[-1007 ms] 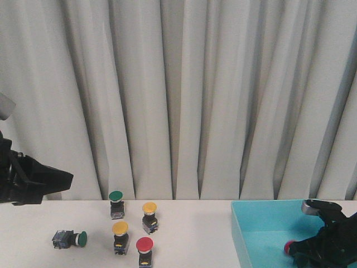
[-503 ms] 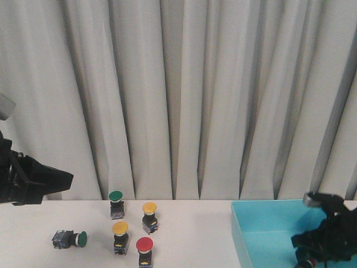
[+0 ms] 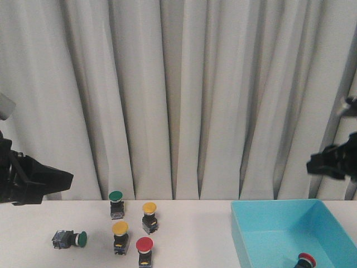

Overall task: Pick red and yellow buttons and place in box
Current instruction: 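Raise the right gripper out of the box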

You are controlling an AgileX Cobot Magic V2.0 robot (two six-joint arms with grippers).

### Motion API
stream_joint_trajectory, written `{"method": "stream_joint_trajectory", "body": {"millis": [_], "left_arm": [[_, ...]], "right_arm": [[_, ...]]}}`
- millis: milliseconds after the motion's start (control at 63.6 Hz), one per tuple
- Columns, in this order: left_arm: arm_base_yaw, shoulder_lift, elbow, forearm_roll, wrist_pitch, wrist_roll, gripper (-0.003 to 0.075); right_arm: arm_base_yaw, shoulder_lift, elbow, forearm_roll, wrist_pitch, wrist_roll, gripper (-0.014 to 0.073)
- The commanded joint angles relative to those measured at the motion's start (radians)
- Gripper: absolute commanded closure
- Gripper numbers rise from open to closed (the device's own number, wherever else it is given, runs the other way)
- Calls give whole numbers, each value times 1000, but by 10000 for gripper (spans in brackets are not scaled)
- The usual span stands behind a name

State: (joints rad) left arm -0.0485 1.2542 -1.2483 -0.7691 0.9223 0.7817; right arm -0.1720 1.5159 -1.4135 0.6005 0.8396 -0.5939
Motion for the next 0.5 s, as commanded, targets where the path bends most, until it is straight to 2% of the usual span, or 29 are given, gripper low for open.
{"method": "stream_joint_trajectory", "body": {"millis": [0,94,205,346,488], "left_arm": [[2,-24,-28,-45,-39,-10,545],[2,-24,-28,-45,-39,-10,545],[2,-24,-28,-45,-38,-10,545],[2,-24,-28,-44,-31,-9,545],[2,-23,-28,-40,-8,-9,542]], "right_arm": [[-7,-144,-30,108,-4,-59,437],[-7,-242,9,185,19,-118,521],[-7,-380,126,282,31,-226,608],[-7,-564,301,372,32,-323,602],[-7,-719,481,377,65,-359,599]]}}
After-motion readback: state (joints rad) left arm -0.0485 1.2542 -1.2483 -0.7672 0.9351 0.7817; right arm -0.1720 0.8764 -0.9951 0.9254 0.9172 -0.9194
